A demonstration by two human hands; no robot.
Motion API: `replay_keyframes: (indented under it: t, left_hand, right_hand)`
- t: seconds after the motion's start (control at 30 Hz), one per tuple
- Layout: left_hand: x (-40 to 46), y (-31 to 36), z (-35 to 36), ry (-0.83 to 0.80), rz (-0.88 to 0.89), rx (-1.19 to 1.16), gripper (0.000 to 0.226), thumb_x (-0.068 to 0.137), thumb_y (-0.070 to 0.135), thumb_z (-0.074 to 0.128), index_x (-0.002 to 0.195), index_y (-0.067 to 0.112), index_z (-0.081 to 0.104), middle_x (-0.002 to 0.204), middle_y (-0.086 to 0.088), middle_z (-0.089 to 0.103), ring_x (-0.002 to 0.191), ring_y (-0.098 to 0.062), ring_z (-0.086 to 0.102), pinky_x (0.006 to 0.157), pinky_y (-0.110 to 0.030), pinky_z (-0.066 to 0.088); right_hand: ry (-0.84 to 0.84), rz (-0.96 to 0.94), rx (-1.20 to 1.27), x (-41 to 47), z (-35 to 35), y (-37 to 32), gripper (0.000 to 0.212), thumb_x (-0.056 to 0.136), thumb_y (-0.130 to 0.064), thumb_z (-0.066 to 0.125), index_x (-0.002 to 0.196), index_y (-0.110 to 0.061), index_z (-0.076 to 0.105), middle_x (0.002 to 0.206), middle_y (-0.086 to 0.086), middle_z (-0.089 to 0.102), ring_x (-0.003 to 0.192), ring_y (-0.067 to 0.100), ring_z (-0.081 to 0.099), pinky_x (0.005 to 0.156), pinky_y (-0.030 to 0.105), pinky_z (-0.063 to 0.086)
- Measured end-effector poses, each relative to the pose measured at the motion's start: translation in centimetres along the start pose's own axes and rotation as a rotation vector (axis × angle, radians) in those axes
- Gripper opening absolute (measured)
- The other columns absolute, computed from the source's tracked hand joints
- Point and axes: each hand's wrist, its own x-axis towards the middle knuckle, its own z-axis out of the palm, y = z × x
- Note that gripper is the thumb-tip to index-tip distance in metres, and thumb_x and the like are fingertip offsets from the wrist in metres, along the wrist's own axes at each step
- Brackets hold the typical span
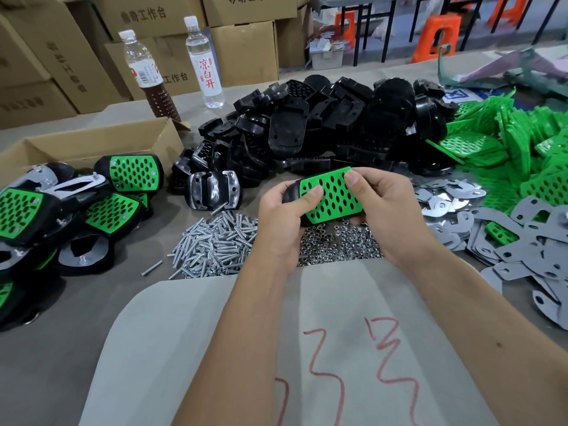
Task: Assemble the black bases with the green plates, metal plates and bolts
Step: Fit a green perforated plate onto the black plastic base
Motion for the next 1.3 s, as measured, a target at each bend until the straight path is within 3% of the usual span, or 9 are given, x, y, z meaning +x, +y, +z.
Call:
replay_keyframes:
  t: [0.13,0.23,0.37,0.53,0.7,0.87,0.93,1.1,1.3]
  left_hand:
    - [-0.1,0.2,-0.4,-0.048,-0.016,0.004,0.029,0.092,0.003,0.072,0.119,-0.006,0.066,0.097,-0.010,0.076,0.084,-0.017,0.074,0.074,-0.029,0.060]
    - [0.1,0.3,-0.5,-0.086,-0.038,-0.004,0.029,0.092,0.004,0.072,0.119,-0.005,0.066,0.098,-0.011,0.076,0.085,-0.018,0.075,0.072,-0.030,0.061]
    - [0.1,0.0,-0.1,-0.116,-0.060,-0.025,0.018,0.094,0.008,0.071,0.111,0.003,0.071,0.099,-0.008,0.078,0.090,-0.018,0.075,0.080,-0.031,0.061]
    - [0.0,-0.2,0.6,0.025,0.037,0.038,0.013,0.093,0.012,0.075,0.105,0.010,0.072,0.102,-0.009,0.079,0.093,-0.019,0.075,0.086,-0.037,0.062]
    - [-0.3,0.0,0.8,0.108,0.078,0.005,0.016,0.095,0.009,0.074,0.109,0.005,0.067,0.107,-0.013,0.077,0.104,-0.030,0.074,0.095,-0.047,0.061]
    - [-0.2,0.0,0.6,0.061,0.090,-0.013,0.010,0.093,0.006,0.074,0.102,0.007,0.069,0.099,-0.010,0.077,0.094,-0.025,0.074,0.088,-0.042,0.063]
    - [-0.1,0.1,0.3,0.014,0.071,-0.042,0.009,0.092,0.005,0.073,0.100,0.008,0.070,0.093,-0.006,0.077,0.086,-0.018,0.074,0.079,-0.033,0.063]
    - [0.0,0.2,0.0,-0.058,0.018,-0.097,0.010,0.093,0.008,0.073,0.103,0.008,0.072,0.092,-0.004,0.079,0.082,-0.014,0.076,0.074,-0.030,0.061]
    - [-0.3,-0.4,0.9,-0.022,0.094,-0.003,0.034,0.084,0.017,0.075,0.116,0.008,0.071,0.110,-0.014,0.075,0.098,-0.027,0.072,0.081,-0.044,0.060]
  right_hand:
    - [0.014,0.001,-0.050,-0.2,0.2,-0.1,0.027,0.109,-0.035,0.054,0.106,-0.022,0.077,0.092,0.012,0.074,0.077,0.020,0.066,0.051,0.022,0.048]
    - [0.032,-0.048,-0.059,-0.3,0.3,0.0,0.027,0.109,-0.037,0.053,0.100,-0.025,0.076,0.087,0.019,0.068,0.072,0.025,0.060,0.049,0.032,0.047]
    - [0.061,-0.045,-0.016,-0.3,0.3,0.0,0.023,0.105,-0.040,0.056,0.101,-0.033,0.078,0.089,0.005,0.074,0.075,0.010,0.064,0.051,0.021,0.048]
    - [0.029,-0.012,0.013,0.2,0.2,0.4,0.023,0.105,-0.033,0.057,0.117,-0.033,0.076,0.105,-0.005,0.078,0.092,0.009,0.070,0.064,0.019,0.052]
    - [-0.011,0.038,0.021,0.3,0.4,0.3,0.025,0.106,-0.033,0.057,0.099,-0.024,0.079,0.095,0.006,0.079,0.070,0.019,0.062,0.053,0.028,0.049]
    - [-0.021,0.011,-0.007,0.3,0.3,0.5,0.030,0.111,-0.027,0.050,0.096,-0.016,0.075,0.080,0.018,0.065,0.045,0.012,0.039,0.043,0.025,0.028]
    - [-0.017,-0.003,0.024,0.2,0.2,0.6,0.030,0.111,-0.027,0.050,0.094,-0.017,0.074,0.075,0.006,0.064,0.044,0.013,0.040,0.042,0.027,0.027]
    - [-0.023,-0.011,0.129,0.1,0.1,0.5,0.029,0.110,-0.030,0.052,0.098,-0.016,0.075,0.076,0.018,0.055,0.046,0.017,0.026,0.046,0.034,0.016]
    - [0.010,-0.077,0.085,-0.1,0.3,0.2,0.030,0.109,-0.037,0.051,0.094,-0.026,0.074,0.068,-0.001,0.049,0.049,0.010,0.036,0.045,0.033,0.023]
